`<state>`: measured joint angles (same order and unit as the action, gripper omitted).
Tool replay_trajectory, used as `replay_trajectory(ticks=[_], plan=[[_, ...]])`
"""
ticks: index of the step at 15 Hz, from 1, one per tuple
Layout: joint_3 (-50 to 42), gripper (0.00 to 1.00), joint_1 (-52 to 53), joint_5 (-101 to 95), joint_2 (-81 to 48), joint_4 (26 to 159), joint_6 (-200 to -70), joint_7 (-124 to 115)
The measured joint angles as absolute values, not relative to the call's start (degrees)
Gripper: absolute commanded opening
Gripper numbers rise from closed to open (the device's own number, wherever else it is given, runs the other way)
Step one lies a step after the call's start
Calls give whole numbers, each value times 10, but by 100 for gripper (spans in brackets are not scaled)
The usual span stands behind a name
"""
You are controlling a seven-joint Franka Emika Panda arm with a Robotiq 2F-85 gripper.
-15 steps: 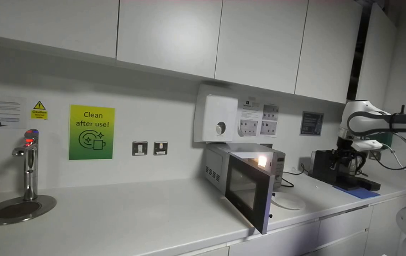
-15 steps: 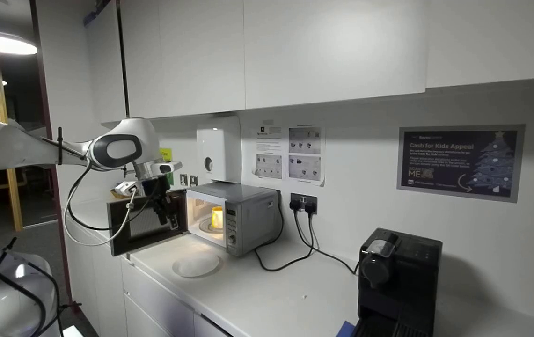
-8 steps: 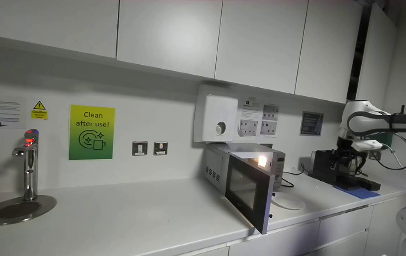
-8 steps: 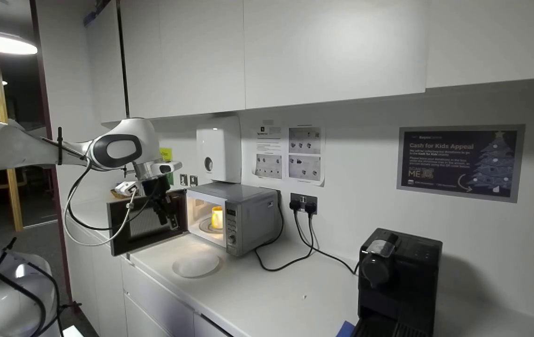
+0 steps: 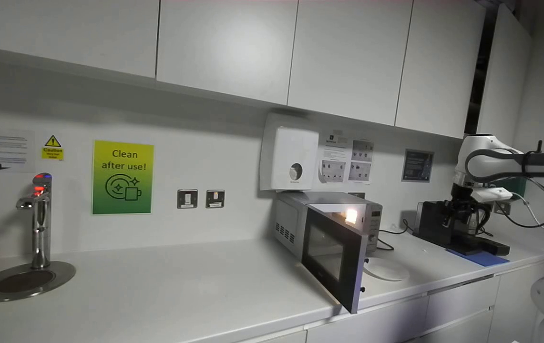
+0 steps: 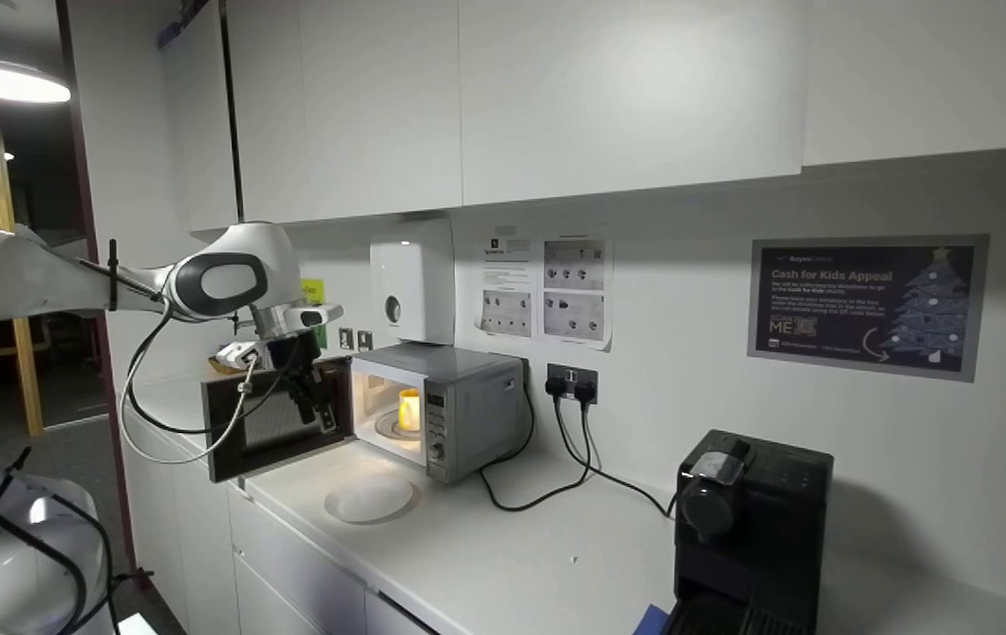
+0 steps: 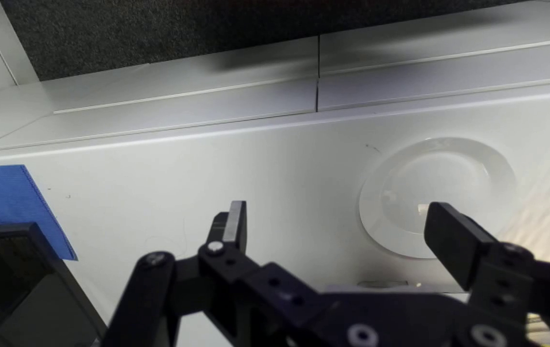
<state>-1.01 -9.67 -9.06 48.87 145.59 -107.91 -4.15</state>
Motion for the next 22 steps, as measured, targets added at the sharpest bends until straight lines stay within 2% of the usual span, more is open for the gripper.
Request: replay_trajectory(ticks=[17,22], plan=[[-10,100,-96,-91,487,1456,-1079,-42],[-10,100,-86,-78,442,1458,-1144,-53]])
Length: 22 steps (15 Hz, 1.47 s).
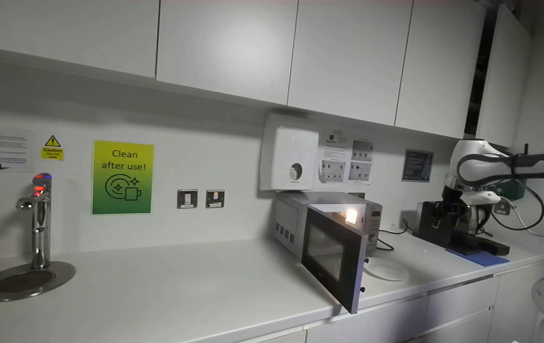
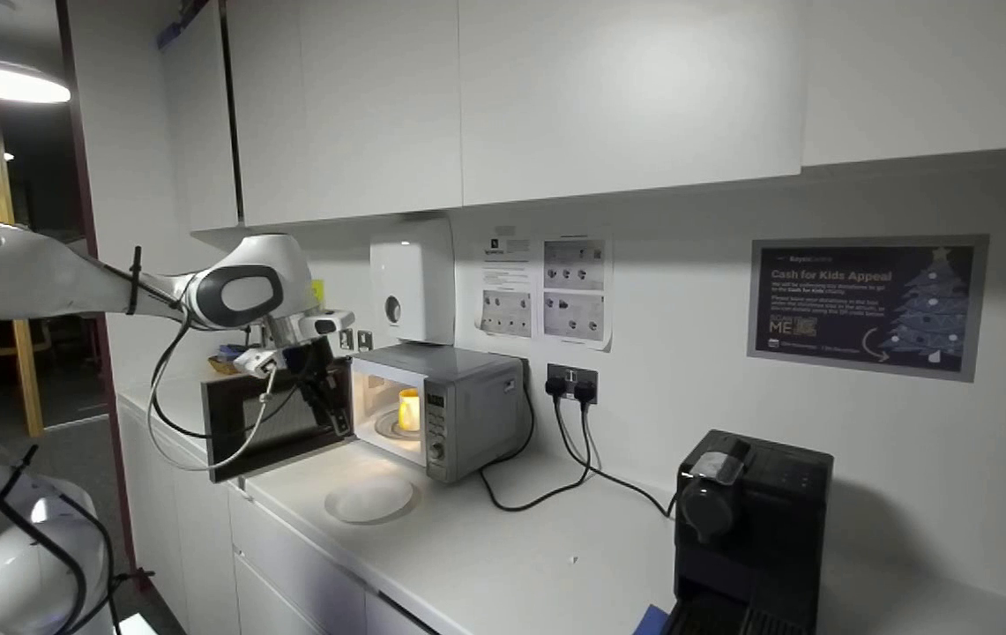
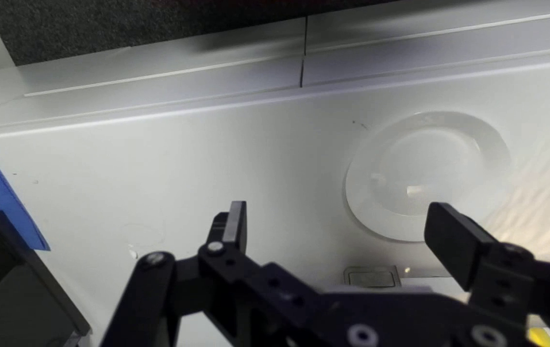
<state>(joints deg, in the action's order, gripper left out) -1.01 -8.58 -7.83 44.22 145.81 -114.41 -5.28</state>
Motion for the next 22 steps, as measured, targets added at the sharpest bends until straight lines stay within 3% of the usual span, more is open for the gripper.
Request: replay_trajectory(ticks=[22], plan=[[-5,100,68,54,110,1368,-1488,77]])
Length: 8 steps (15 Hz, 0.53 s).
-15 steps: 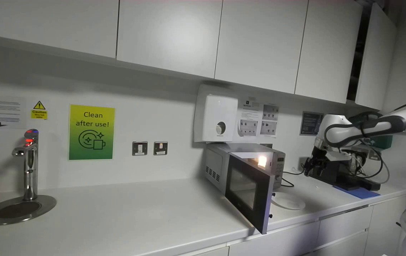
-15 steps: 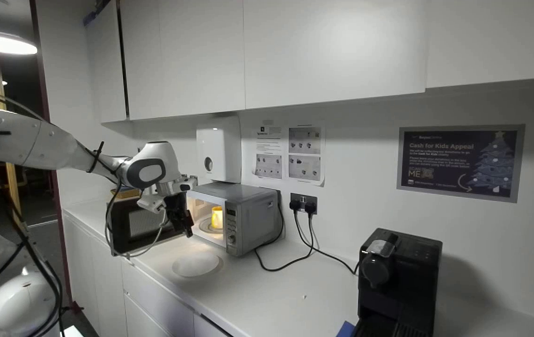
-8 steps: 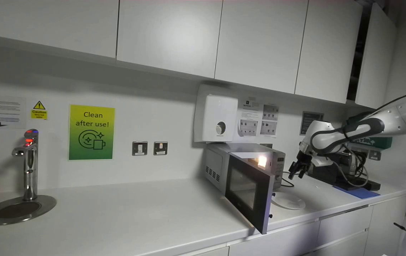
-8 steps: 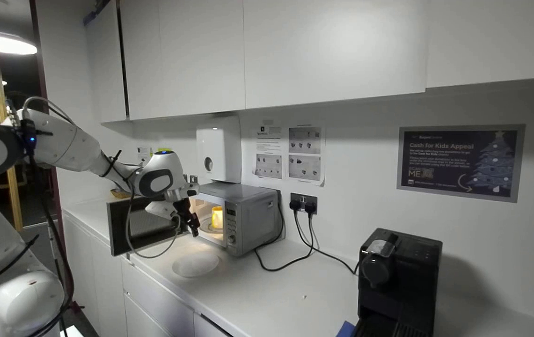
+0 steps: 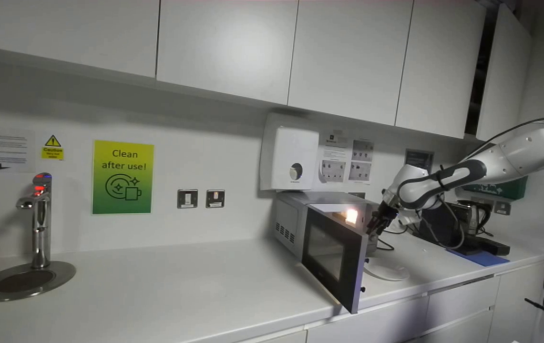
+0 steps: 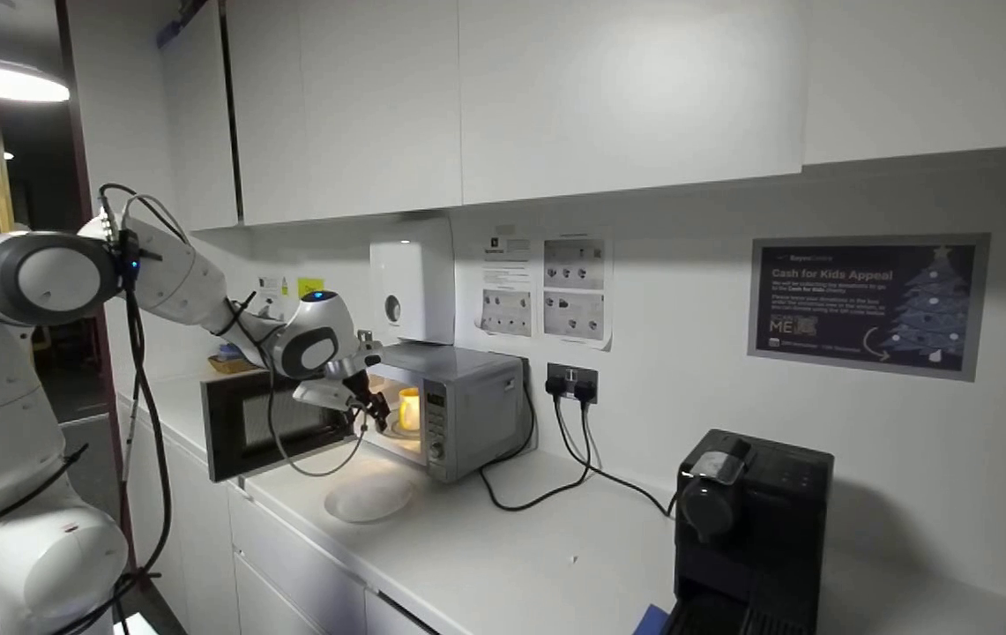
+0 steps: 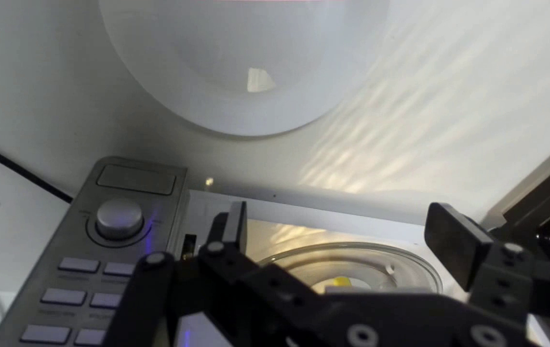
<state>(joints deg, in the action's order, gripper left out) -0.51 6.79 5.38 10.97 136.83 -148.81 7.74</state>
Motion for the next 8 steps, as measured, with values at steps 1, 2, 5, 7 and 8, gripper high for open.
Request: replay_trajectory(ticks=[1,2,5,7,8], plan=[[-5,100,69,57,103,1363,-1490,80],[-5,100,69,58,100,1359,-1490,80],[-5,100,69,58,98,1358,-1490,80],[-5,100,69,58,98,1358,-1490,80],[-5,100,68,58,98,1358,-1490,80]])
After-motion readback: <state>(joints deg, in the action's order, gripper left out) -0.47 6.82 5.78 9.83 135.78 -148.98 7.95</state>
